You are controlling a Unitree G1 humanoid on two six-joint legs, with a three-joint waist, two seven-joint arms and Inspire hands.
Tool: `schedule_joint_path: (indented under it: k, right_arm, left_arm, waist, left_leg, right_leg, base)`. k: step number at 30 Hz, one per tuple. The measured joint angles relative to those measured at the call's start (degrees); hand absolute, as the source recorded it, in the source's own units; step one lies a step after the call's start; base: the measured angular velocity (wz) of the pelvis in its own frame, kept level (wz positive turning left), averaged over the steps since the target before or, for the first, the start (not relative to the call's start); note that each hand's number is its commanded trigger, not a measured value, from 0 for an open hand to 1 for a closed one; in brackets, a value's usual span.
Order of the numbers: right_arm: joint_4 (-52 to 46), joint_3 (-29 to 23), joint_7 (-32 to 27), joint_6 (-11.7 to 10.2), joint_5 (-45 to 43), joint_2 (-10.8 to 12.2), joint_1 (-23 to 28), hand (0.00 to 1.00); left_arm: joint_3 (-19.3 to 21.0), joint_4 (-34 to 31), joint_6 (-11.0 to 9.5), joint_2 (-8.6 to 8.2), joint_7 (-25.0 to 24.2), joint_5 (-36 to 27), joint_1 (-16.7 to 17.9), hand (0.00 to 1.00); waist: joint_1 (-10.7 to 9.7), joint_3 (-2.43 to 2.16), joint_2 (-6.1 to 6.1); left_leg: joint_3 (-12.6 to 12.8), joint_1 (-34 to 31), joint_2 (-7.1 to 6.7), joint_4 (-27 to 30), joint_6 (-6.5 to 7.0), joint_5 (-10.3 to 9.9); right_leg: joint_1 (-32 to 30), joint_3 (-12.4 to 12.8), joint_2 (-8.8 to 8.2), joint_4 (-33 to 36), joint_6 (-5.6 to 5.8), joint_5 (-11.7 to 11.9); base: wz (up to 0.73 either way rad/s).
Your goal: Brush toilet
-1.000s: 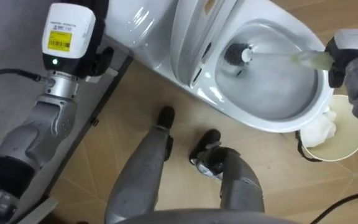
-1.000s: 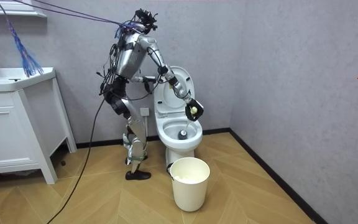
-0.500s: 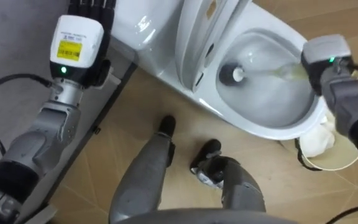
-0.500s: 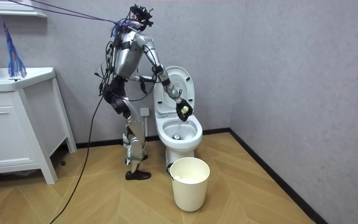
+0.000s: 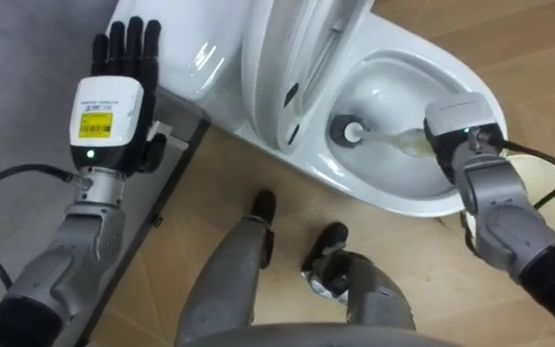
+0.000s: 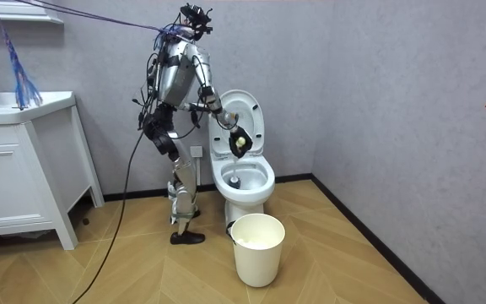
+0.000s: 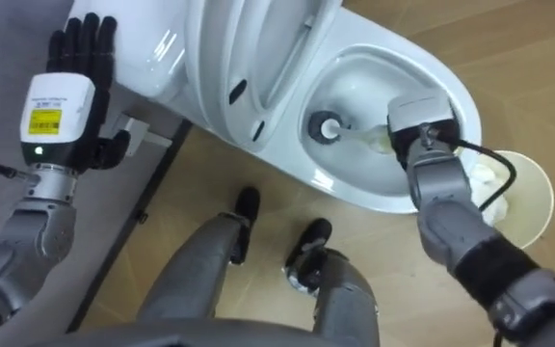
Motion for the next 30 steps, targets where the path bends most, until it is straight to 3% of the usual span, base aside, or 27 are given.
schedule_joint_path:
  k: [4, 7, 11, 12, 14, 16, 20, 25, 28, 30]
  right_arm:
    - [-1.6, -1.7, 0.3, -0.1, -0.1, -0.8, 1.5, 1.00]
    - [3.7, -2.7, -2.8, -2.3, 4.6, -0.5, -1.1, 1.00]
    - [18.9, -4.4, -9.0, -10.4, 16.9, 1.8, -10.5, 1.00]
    - [21.8, -4.8, -11.0, -12.6, 18.7, 1.8, -13.1, 1.00]
    - [25.9, -6.7, -13.9, -14.8, 20.4, 1.8, -17.0, 1.00]
    - [28.7, -8.7, -16.2, -15.2, 20.4, 1.6, -19.8, 1.00]
    - [30.3, -9.3, -21.0, -15.8, 20.2, 1.2, -20.3, 1.00]
    - [27.8, -8.8, -21.2, -16.1, 17.1, 1.9, -19.4, 1.00]
    - [24.4, -6.2, -20.4, -14.3, 14.8, 1.9, -18.6, 1.00]
    - [20.8, -4.7, -18.5, -12.3, 12.9, 1.7, -16.8, 1.00]
  left_arm:
    - [-0.4, 0.2, 0.3, 0.04, 1.6, 0.0, -0.1, 0.00]
    - [-0.6, 0.4, 0.8, 0.36, 2.3, 0.0, -0.2, 0.00]
    - [0.7, 0.6, 0.8, 2.90, 4.3, 0.4, 0.1, 0.00]
    - [1.4, 0.3, 0.8, 2.94, 4.7, 0.9, 0.2, 0.00]
    - [2.4, -0.2, 1.1, 2.84, 5.5, 2.1, 0.4, 0.00]
    - [2.9, -0.6, 1.5, 2.58, 5.6, 2.7, 0.4, 0.00]
    - [2.6, -0.6, 2.6, 2.37, 5.5, 2.6, 0.4, 0.00]
    - [3.0, -0.5, 4.2, 2.10, 4.6, 3.9, 0.5, 0.00]
    - [2.7, -0.4, 5.2, 1.53, 3.4, 3.7, 0.4, 0.00]
    - [2.2, -0.4, 5.7, 0.44, 2.8, 2.4, 0.4, 0.00]
  waist:
    - [0.0, 0.04, -0.21]
    - [-0.3, 0.26, -1.20]
    - [-1.5, 2.17, -6.09]
    - [-1.9, 2.36, -7.15]
    - [-3.0, 2.48, -7.67]
    - [-3.3, 2.49, -8.05]
    - [-3.5, 2.49, -8.07]
    - [-3.5, 2.62, -7.56]
    - [-3.1, 2.56, -5.88]
    - [-2.7, 2.49, -3.78]
  left_leg:
    - [0.0, 0.0, -0.07, -0.1, 0.02, 0.0]
    - [0.4, 0.6, -0.29, -0.3, 0.04, 0.0]
    - [2.5, 2.3, -0.32, -0.4, 0.04, 0.0]
    - [2.5, 2.1, -0.33, -0.3, 0.03, 0.0]
    - [2.0, 1.0, -0.49, 0.5, 0.04, 0.0]
    - [2.0, 0.3, -0.59, 1.2, 0.09, 0.0]
    - [2.4, 0.3, -0.91, 1.5, 0.26, -0.1]
    - [2.6, 0.5, -0.69, 2.0, 0.24, -0.1]
    - [2.8, 0.5, -0.33, 2.9, 0.24, -0.5]
    - [2.8, 0.5, -0.23, 3.0, 0.25, -0.8]
  right_leg:
    - [0.0, 0.0, -0.06, 0.4, 0.04, 0.0]
    - [-0.1, 0.4, -0.52, 1.4, 0.02, -0.3]
    - [-0.5, 2.3, -1.54, 4.1, -0.16, -1.7]
    - [-1.0, 2.4, -1.57, 4.4, -0.22, -1.7]
    - [-1.9, 2.3, -1.68, 5.2, -0.24, -1.8]
    - [-2.7, 2.6, -1.82, 6.0, -0.23, -1.8]
    - [-3.2, 2.8, -2.58, 7.3, -0.26, -2.0]
    - [-3.2, 2.9, -2.50, 7.8, -0.45, -2.1]
    - [-2.8, 2.9, -2.21, 7.8, -0.58, -2.0]
    - [-2.7, 2.9, -2.08, 7.7, -0.55, -2.1]
  base:
    - [0.00]
    - [-0.01]
    - [-0.11]
    - [-0.09]
    - [0.07]
    - [0.03]
    - [-0.04]
    - [-0.03]
    - [-0.05]
    - [-0.07]
